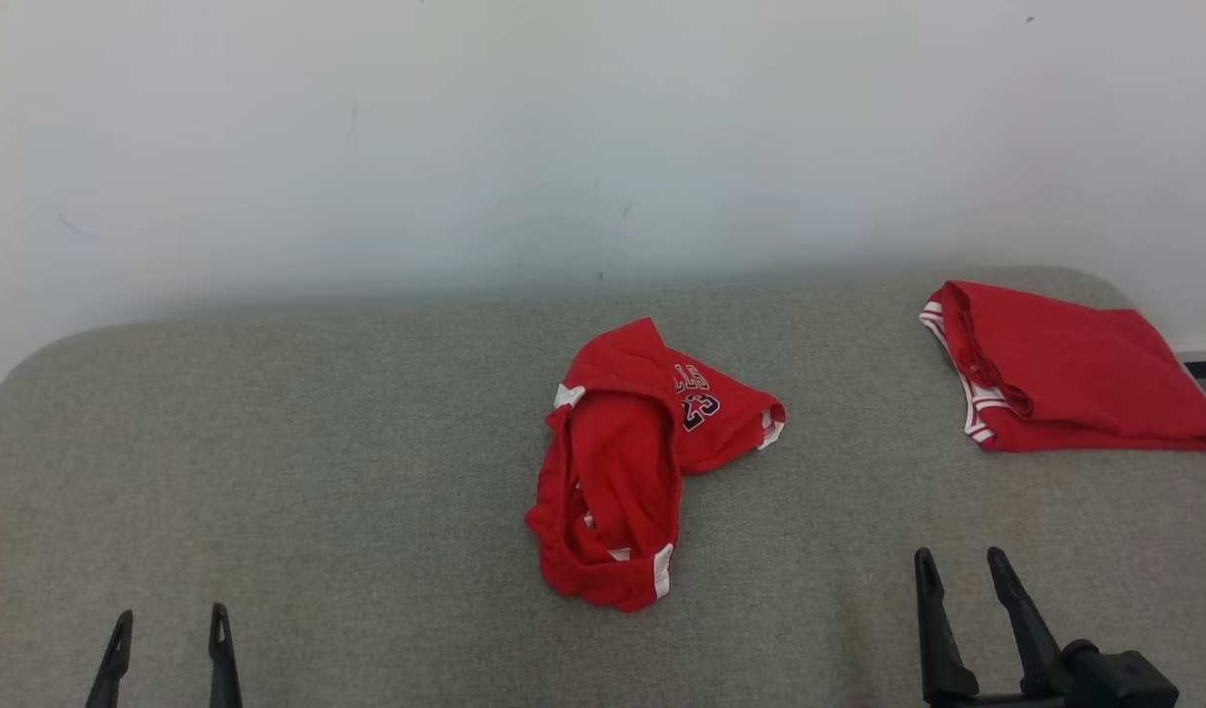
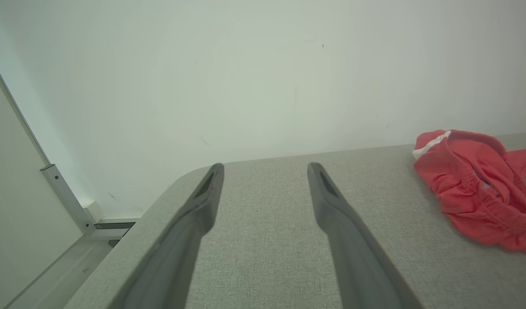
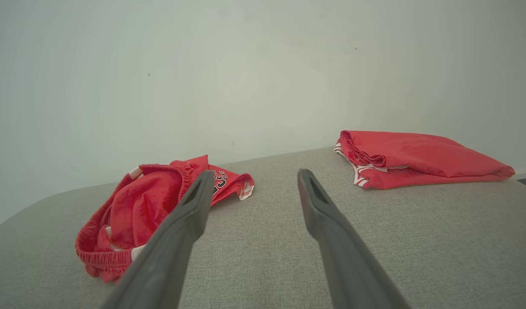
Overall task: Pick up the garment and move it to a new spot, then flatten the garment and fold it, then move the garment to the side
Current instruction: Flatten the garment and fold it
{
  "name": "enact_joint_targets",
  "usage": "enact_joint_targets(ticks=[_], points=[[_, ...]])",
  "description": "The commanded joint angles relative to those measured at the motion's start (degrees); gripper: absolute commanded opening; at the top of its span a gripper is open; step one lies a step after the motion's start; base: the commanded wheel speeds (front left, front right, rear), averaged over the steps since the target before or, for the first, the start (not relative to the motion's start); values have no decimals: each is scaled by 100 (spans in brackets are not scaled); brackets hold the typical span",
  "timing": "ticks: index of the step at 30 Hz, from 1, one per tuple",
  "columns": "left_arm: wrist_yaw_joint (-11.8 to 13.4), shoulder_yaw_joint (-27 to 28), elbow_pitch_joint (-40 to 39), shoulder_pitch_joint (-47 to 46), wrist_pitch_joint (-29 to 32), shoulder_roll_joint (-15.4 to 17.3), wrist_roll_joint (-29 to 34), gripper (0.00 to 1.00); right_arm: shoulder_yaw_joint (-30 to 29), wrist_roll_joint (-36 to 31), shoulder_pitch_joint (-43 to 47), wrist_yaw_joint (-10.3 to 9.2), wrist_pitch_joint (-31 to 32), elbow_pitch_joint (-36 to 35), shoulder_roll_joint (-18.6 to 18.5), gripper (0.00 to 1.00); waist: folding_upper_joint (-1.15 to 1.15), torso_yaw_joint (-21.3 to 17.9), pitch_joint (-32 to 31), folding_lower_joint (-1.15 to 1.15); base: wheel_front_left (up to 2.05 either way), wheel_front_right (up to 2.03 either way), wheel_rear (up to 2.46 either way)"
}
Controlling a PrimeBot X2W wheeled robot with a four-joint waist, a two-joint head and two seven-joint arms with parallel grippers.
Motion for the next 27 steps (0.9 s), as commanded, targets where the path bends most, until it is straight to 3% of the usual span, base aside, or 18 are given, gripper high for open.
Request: enact_joint_targets(ticks=[1,27], points=[[-36,22,12,69,-16,-24,3,100,13,-20,55,-16,-1,6,-8,100,0,2,0,0,0,0,0],[-218,189,53,6,-16,-195,183,100,38,-5,25,-16,-1,31,-28,100,0,25,41,0,0,0,0]])
